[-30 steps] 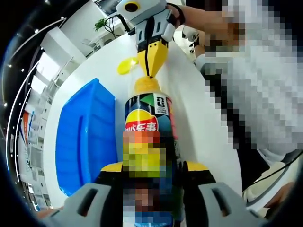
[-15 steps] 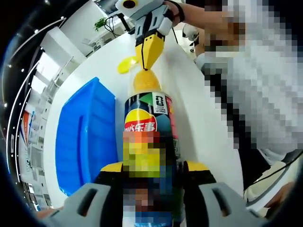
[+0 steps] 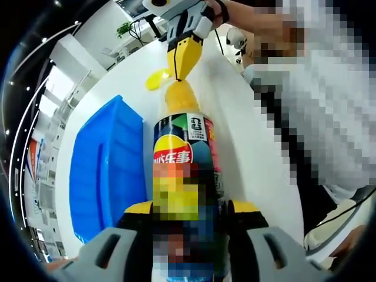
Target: Open the lid of the chip container on the table, take out the chips, place them into the box in front of the container, and close the lid
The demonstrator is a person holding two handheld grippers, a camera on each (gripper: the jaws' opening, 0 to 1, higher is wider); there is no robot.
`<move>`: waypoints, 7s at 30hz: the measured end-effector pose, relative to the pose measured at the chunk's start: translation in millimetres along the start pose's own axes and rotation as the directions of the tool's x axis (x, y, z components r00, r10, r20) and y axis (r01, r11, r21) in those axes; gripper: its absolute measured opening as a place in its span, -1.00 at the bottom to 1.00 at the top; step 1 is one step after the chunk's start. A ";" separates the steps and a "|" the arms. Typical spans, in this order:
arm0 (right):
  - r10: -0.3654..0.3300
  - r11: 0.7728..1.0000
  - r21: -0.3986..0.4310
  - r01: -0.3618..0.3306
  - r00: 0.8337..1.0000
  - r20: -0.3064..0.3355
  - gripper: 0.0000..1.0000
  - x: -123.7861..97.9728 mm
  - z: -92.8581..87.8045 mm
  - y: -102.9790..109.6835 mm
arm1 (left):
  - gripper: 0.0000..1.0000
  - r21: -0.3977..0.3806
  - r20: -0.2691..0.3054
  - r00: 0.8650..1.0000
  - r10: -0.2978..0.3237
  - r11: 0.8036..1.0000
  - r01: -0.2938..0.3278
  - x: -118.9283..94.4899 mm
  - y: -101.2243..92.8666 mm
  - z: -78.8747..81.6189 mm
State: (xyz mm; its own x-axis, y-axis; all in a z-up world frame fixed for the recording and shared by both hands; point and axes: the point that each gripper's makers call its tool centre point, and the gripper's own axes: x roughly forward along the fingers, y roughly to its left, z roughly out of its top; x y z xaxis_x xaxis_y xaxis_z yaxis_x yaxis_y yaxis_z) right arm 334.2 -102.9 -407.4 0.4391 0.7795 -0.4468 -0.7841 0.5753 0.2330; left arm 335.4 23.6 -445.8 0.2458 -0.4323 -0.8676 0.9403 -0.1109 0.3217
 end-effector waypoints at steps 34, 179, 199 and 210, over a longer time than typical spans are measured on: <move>-0.027 0.992 -0.126 0.021 0.999 -0.045 -0.82 11.8 -2.6 4.1 | -0.02 0.011 0.004 1.000 0.004 1.000 -0.004 0.6 -0.6 0.1; -0.136 0.963 0.265 0.051 0.940 0.312 -0.98 -24.2 101.9 -57.7 | -0.01 -0.047 0.019 0.999 -0.032 0.998 0.033 0.6 -2.4 5.7; -0.109 0.952 0.307 0.019 0.954 0.278 -0.98 45.8 131.6 -69.9 | -0.01 -0.066 0.032 0.998 -0.047 0.997 0.049 0.1 -2.5 5.1; -0.142 0.940 0.334 0.066 0.968 0.209 -0.97 81.0 127.1 -88.2 | -0.01 -0.070 0.036 0.998 -0.056 0.996 0.058 0.6 -3.7 6.8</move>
State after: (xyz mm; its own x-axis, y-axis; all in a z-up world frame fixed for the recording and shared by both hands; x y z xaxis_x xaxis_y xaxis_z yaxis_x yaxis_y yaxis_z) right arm 494.7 -59.0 -354.4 0.6275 0.7245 -0.2852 -0.5620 0.6750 0.4781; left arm 330.4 17.7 -445.0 0.1846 -0.4573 -0.8699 0.9672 -0.0728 0.2435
